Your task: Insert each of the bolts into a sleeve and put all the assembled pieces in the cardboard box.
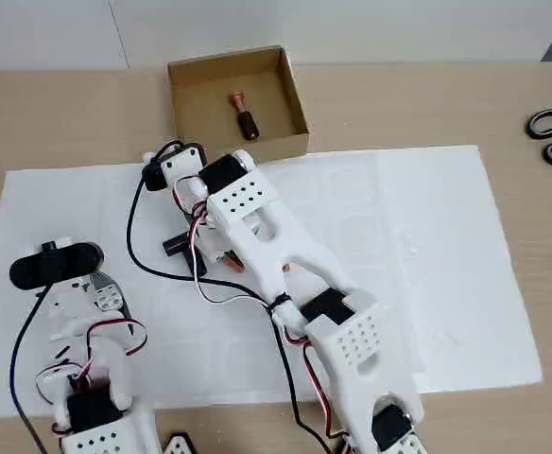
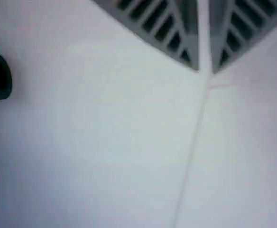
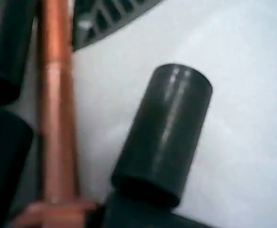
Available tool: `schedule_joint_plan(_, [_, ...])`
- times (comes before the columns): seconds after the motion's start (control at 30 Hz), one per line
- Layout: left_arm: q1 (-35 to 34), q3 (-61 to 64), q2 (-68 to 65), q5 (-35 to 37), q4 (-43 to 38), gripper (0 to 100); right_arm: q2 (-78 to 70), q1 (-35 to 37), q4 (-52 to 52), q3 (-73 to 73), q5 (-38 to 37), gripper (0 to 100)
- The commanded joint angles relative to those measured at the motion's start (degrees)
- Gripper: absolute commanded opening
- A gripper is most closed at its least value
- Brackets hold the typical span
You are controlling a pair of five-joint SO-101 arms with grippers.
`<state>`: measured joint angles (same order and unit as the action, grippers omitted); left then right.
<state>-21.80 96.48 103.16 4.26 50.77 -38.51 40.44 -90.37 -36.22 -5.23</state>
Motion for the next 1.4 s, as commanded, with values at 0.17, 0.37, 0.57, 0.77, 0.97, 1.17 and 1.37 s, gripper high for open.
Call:
schedule_joint_plan(0.17, [-0.2, -0.3, 0.5, 0.2, 0.2, 1, 0.4, -0.5, 0.7, -0.2, -0.4, 12.2])
schedule_joint_plan(0.37, [-0.2, -0.3, 0.5, 0.2, 0.2, 1, 0.4, -0.5, 0.7, -0.2, -0.4, 12.3])
schedule_joint_plan(0.57, [-0.2, -0.3, 0.5, 0.2, 0.2, 1, 0.4, -0.9, 0.7, -0.2, -0.4, 12.3])
schedule_joint_plan(0.77, [-0.2, -0.3, 0.5, 0.2, 0.2, 1, -2.1, -1.9, 0.7, -0.2, -0.4, 12.3])
schedule_joint_plan(0.97, [-0.2, -0.3, 0.5, 0.2, 0.2, 1, -2.9, -1.9, 2.3, -0.2, -0.4, 12.3])
schedule_joint_plan(1.17, [-0.2, -0.3, 0.5, 0.2, 0.2, 1, -3.1, -2.0, 3.0, -0.2, -0.4, 12.2])
schedule_joint_plan(1.37, [-0.2, -0.3, 0.5, 0.2, 0.2, 1, -5.8, -2.1, 3.1, 0.0, -0.4, 12.1])
